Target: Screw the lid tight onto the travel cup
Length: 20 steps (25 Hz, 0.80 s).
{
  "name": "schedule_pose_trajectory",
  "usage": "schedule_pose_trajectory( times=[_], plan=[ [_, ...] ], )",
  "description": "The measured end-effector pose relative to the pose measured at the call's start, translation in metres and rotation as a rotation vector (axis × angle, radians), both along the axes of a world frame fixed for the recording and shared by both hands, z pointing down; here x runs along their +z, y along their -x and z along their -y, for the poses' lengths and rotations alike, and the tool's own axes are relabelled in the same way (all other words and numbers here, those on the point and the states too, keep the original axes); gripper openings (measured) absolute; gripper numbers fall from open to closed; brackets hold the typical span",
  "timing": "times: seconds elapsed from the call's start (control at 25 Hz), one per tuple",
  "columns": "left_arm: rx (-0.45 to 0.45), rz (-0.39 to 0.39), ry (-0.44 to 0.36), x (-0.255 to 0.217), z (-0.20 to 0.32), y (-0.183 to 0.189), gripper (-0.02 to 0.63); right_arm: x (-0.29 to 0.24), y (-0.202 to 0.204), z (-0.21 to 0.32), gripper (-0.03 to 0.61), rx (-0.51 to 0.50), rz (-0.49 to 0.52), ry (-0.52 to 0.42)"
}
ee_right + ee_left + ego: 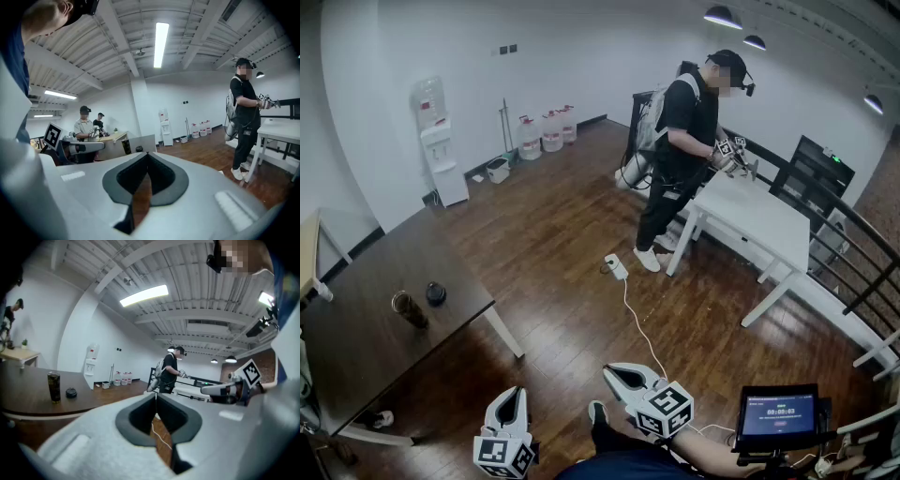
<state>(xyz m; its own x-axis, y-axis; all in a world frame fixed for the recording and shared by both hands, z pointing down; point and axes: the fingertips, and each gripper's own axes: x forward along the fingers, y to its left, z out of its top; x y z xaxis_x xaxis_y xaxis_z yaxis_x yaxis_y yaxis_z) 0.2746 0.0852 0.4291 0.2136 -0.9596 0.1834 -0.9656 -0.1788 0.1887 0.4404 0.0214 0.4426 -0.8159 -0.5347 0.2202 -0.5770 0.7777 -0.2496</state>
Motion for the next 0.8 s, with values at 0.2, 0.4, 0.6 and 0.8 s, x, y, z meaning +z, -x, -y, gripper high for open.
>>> schedule_pose_trajectory(
  times=[0.2, 0.4, 0.6, 0.8],
  plan=[
    [-0.017, -0.028, 0.057, -0.003, 0.055, 0.011, 0.026, 0.006, 0.017, 0.062, 0.011, -0.023, 0.038, 0.022],
    [-0.061, 0.037, 0.086, 0.0, 0.102, 0.041, 0.06, 0.019, 0.056, 0.108, 0.011, -0.101, 0.031, 0.022],
    [-0.104, 0.067, 0.091, -0.005, 0.122, 0.084, 0.087, 0.028, 0.1, 0.135, 0.012, -0.139, -0.015, 0.05],
    [-0.174, 0.076, 0.085, 0.0, 0.114, 0.164, 0.062, 0.028, 0.172, 0.146, 0.036, -0.185, -0.064, 0.039]
  ],
)
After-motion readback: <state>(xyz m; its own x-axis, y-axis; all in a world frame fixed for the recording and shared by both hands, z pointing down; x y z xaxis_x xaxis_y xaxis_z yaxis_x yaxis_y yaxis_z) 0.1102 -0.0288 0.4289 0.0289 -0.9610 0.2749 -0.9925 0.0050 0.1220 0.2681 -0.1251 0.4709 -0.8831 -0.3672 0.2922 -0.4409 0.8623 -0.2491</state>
